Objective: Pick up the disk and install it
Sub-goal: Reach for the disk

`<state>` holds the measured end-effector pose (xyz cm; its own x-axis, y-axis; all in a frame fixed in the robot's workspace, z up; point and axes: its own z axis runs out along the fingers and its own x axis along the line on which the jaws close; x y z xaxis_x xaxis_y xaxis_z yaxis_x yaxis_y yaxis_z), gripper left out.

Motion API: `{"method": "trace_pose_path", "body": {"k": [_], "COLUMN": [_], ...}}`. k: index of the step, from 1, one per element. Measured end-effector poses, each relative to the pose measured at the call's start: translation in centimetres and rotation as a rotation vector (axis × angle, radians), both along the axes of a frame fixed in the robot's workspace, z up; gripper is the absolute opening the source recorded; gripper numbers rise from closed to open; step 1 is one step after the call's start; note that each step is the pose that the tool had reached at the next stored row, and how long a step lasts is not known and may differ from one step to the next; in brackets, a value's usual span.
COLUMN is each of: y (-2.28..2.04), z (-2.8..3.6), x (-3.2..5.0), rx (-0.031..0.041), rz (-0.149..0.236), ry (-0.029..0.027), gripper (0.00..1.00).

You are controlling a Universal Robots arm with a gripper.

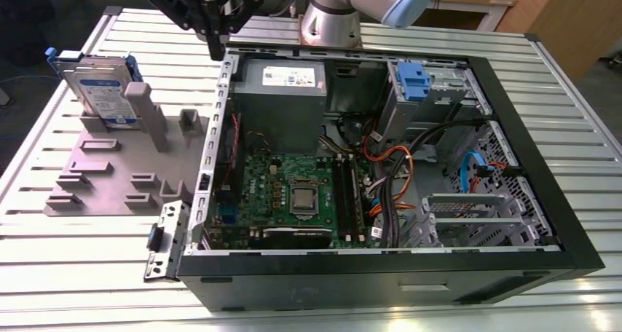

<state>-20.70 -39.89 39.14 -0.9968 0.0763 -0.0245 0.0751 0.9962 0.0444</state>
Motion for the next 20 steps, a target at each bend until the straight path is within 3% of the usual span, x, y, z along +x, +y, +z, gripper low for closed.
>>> {"method": "trace_pose_path", "body": {"k": [20], "y": [0.00], "z": [0.00], "x": [-0.79], "rx": [-0.0001], "rz": [0.000], "ry": [0.0001], "gripper": [0.11]}}
